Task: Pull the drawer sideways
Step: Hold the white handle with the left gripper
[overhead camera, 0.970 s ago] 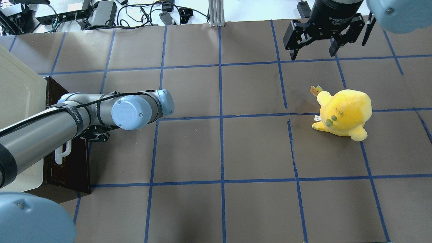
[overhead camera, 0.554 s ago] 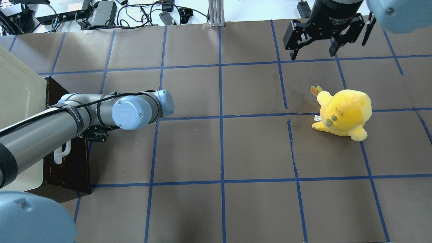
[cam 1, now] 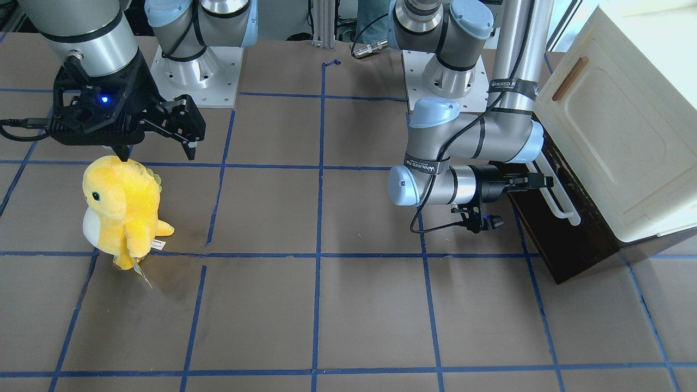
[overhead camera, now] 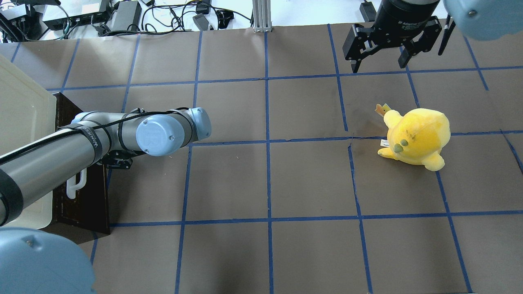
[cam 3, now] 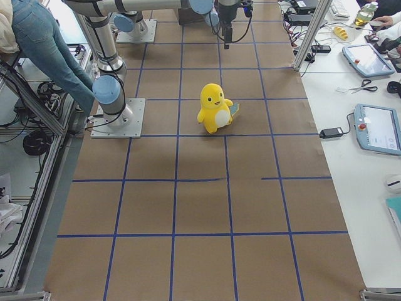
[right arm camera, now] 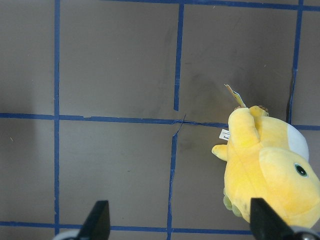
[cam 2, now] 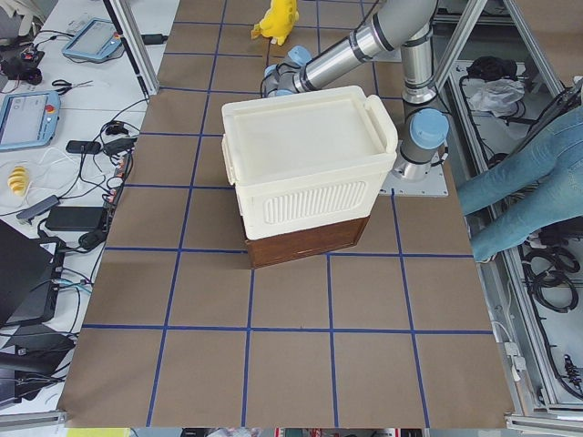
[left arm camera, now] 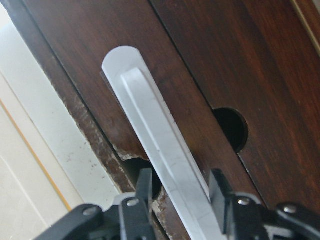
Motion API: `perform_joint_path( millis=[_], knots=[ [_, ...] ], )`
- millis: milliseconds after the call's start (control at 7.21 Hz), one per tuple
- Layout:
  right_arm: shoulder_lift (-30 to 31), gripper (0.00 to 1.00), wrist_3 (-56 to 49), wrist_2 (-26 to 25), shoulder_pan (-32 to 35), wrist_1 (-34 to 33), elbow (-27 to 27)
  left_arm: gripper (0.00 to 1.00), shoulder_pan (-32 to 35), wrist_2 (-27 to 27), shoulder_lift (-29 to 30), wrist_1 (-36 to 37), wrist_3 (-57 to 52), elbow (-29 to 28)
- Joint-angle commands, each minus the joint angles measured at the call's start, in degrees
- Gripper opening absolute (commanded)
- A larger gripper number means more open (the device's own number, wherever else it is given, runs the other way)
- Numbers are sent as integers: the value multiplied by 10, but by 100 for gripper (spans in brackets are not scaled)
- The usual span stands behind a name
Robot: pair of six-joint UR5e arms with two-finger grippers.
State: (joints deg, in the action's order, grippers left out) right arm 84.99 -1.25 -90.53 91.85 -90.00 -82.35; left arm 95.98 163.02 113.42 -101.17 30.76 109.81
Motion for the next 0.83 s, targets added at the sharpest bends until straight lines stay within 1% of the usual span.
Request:
perform_joint_path(
  millis=[0, 139, 277, 554, 693],
  knots=[
    [0, 100, 0, 0, 0, 0, 0, 55, 0, -5, 2, 2, 17, 5],
    [0, 100, 0, 0, 0, 0, 0, 51, 0, -6, 2, 0, 22, 5],
    [0, 100, 0, 0, 0, 0, 0, 37, 0, -6, 3, -2, 22, 5],
    [0, 100, 0, 0, 0, 0, 0, 30, 0, -6, 3, -3, 22, 5],
    [0, 100, 0, 0, 0, 0, 0, 23, 0, -6, 4, -2, 21, 3]
  ],
)
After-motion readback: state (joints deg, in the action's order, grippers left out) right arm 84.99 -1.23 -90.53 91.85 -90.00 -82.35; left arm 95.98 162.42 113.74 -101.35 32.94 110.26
